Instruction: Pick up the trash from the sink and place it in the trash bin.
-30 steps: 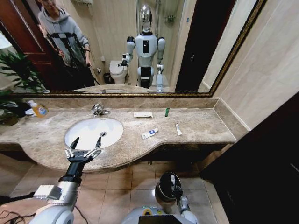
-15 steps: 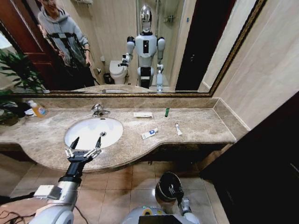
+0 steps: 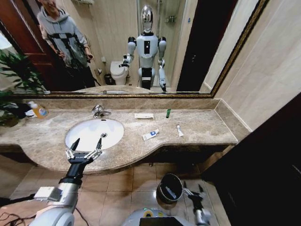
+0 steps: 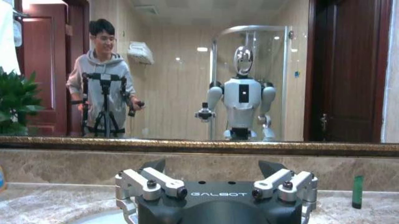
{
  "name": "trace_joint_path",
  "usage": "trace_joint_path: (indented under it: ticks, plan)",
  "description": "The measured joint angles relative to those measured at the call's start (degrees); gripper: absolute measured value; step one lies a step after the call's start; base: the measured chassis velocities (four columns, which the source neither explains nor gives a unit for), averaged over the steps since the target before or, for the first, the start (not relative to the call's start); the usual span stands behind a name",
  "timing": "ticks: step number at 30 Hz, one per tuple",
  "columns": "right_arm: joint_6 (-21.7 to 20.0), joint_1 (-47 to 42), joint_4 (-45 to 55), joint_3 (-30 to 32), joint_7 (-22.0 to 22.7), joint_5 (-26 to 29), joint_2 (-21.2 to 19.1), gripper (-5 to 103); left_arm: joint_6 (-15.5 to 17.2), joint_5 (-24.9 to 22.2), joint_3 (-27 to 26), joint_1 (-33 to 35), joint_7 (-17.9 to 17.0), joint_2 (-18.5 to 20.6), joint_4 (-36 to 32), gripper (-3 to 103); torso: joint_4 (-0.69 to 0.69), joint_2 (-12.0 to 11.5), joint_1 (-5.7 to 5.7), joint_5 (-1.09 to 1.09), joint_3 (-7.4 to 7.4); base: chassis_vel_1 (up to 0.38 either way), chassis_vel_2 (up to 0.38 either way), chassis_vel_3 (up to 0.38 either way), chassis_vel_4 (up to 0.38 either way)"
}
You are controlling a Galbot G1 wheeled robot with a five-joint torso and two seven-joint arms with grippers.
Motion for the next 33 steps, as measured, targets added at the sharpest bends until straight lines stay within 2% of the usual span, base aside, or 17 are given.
trace_joint_path:
  ticks: [6,10,12,16,17,19,20,22,24,26,28,31,33]
  plan:
    - [-1.2,-1.8,9.6,4.0,1.9,3.8,0.6,100,0.0,0.0,0.0,0.0,0.0,0.0,0.0,100,0.01,0.0,0.01,0.02,0.01,0.000,0.000,0.000,0.000]
    - [-3.3,-1.0,20.5,9.7,0.1,5.7,3.0,100,0.0,0.0,0.0,0.0,0.0,0.0,0.0,100,0.02,0.0,0.01,-0.01,0.01,0.000,0.000,0.000,0.000]
    - [-4.4,-0.1,24.2,11.1,-0.5,4.8,4.2,100,0.0,0.0,0.0,0.0,0.0,0.0,0.0,100,0.01,0.0,0.01,-0.01,0.01,0.000,0.000,0.000,0.000]
    - [-5.6,4.0,33.6,11.0,-1.5,-3.9,5.8,100,0.0,0.0,0.0,0.0,0.0,0.0,0.0,100,0.02,0.0,0.01,-0.01,0.01,0.000,0.000,0.000,0.000]
    - [-5.6,4.0,33.6,11.0,-1.5,-3.9,5.8,100,0.0,0.0,0.0,0.0,0.0,0.0,0.0,100,0.02,0.0,0.01,-0.01,0.01,0.000,0.000,0.000,0.000]
    - [-10.0,6.9,37.3,7.8,-2.4,-5.8,5.6,100,0.0,0.0,0.0,0.0,0.0,0.0,0.0,100,0.02,0.0,0.02,0.00,0.01,0.000,0.000,0.000,0.000]
    - [-10.0,6.9,37.3,7.8,-2.4,-5.8,5.6,100,0.0,0.0,0.0,0.0,0.0,0.0,0.0,100,0.02,0.0,0.02,0.00,0.01,0.000,0.000,0.000,0.000]
    - [-15.1,11.3,37.2,4.2,-4.7,-6.4,3.9,100,0.0,0.0,0.0,0.0,0.0,0.0,0.0,100,0.01,0.0,0.01,0.00,0.01,0.000,0.000,0.000,0.000]
    - [-16.0,13.3,36.0,3.4,-5.9,-7.6,2.8,100,0.0,0.0,0.0,0.0,0.0,0.0,0.0,100,0.04,0.0,0.02,0.01,0.01,0.000,0.000,0.000,0.000]
    - [-18.4,17.5,32.6,1.3,-7.7,-9.5,-0.6,100,0.0,0.0,0.0,0.0,0.0,0.0,0.0,100,0.03,0.0,0.02,0.01,0.01,0.000,0.000,0.000,0.000]
    - [-19.6,18.8,31.1,0.1,-8.1,-9.5,-2.1,100,0.0,0.0,0.0,0.0,0.0,0.0,0.0,100,0.02,0.0,0.02,0.01,0.01,0.000,0.000,0.000,0.000]
    - [-23.0,24.0,25.2,-5.1,-10.6,-9.0,-6.8,100,0.0,0.0,0.0,0.0,0.0,0.0,0.0,100,0.01,0.0,0.02,0.02,0.02,0.000,0.000,0.000,0.000]
    - [-23.3,25.3,23.7,-6.1,-11.0,-9.3,-7.6,100,0.0,0.0,0.0,0.0,0.0,0.0,0.0,100,0.02,0.0,0.02,0.01,0.01,0.000,0.000,0.000,0.000]
